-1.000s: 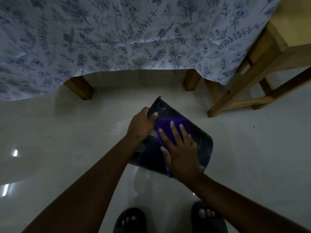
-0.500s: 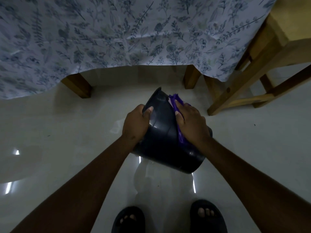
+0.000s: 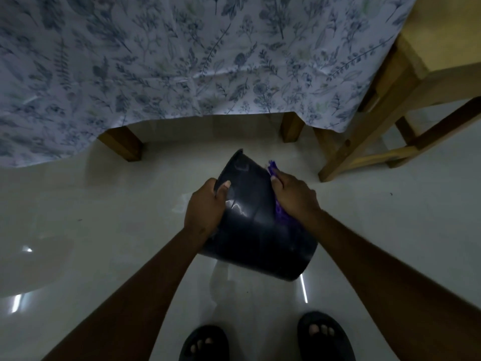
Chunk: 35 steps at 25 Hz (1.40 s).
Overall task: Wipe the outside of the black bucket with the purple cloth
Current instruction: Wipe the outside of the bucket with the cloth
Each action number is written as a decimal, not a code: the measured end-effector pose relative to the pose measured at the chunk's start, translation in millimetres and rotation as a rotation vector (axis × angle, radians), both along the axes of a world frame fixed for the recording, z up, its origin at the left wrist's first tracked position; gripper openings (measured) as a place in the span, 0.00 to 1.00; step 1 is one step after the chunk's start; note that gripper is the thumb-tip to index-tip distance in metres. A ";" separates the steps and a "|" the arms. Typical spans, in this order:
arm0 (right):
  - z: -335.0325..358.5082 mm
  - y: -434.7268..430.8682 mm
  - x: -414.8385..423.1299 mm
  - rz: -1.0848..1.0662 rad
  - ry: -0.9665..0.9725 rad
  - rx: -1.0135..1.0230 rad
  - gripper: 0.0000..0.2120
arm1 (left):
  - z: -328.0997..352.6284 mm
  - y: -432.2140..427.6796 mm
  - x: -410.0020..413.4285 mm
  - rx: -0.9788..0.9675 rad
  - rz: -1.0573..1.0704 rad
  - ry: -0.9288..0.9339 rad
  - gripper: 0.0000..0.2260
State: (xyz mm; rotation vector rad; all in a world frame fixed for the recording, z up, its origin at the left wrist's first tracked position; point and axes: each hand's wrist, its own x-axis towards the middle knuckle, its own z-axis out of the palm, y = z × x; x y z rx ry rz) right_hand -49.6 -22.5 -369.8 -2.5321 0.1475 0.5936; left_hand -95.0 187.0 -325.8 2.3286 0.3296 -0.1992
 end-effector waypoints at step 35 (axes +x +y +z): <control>-1.1 49.0 -130.7 0.469 -0.460 -0.286 0.31 | -4.2 -4.2 6.8 -0.034 0.013 0.094 0.15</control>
